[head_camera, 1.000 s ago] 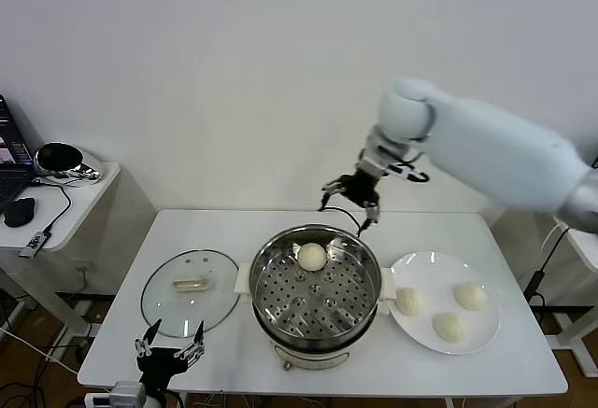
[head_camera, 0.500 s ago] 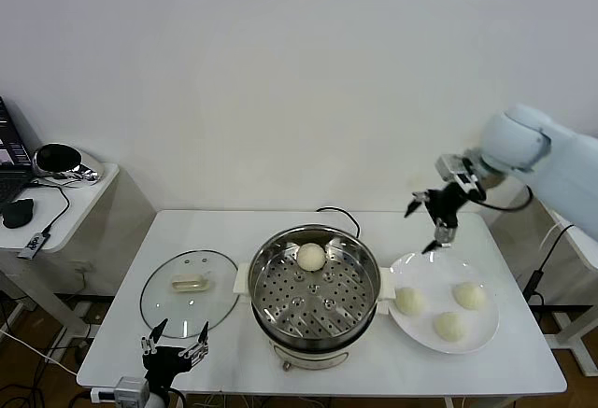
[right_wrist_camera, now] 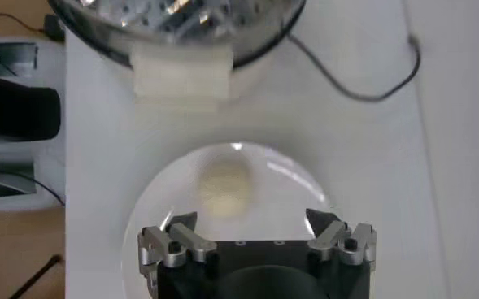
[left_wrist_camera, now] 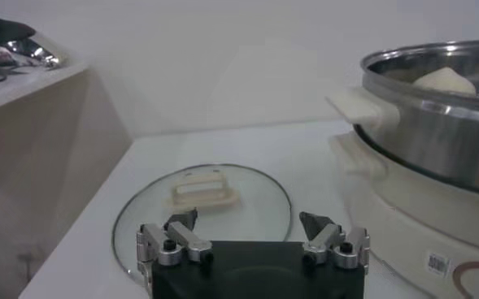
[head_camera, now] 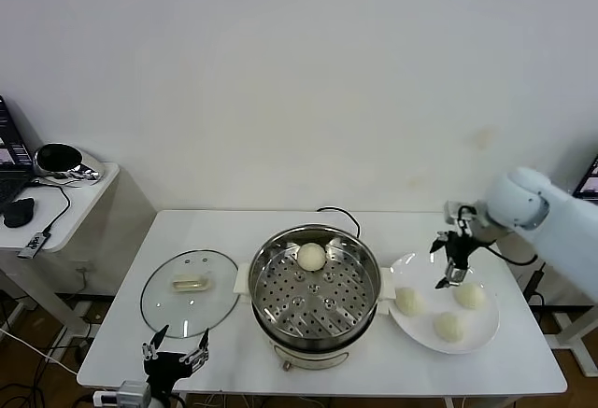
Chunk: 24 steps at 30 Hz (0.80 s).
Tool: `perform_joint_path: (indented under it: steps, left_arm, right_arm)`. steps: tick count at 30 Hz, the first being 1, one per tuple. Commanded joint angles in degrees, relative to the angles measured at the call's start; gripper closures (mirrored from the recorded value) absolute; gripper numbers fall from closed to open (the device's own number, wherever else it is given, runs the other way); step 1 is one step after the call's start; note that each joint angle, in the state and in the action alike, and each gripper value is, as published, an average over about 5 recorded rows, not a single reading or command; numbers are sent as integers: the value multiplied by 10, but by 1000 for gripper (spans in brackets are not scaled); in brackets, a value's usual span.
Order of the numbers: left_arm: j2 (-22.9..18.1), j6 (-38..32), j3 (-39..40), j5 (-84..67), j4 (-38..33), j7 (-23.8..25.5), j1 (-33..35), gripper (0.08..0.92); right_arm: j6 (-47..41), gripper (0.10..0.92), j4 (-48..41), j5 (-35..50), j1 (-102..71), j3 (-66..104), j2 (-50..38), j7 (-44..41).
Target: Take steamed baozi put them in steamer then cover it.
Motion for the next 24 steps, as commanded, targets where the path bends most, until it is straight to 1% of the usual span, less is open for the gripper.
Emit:
perform_joint_path:
  steps: [1,8,24]
  left_arm:
    - [0,0,-2,3,17,0,0,177]
    - [-1,0,-5,6,24,0,-1,177]
    - [-2,0,-4,5,28,0,0,177]
  right_arm:
    - [1,203,-40,-54,-67,34,46,8]
    - [23,203,-54,-64,-73,24,72,0]
    - [40,203,-77,-89,-83,7,96,31]
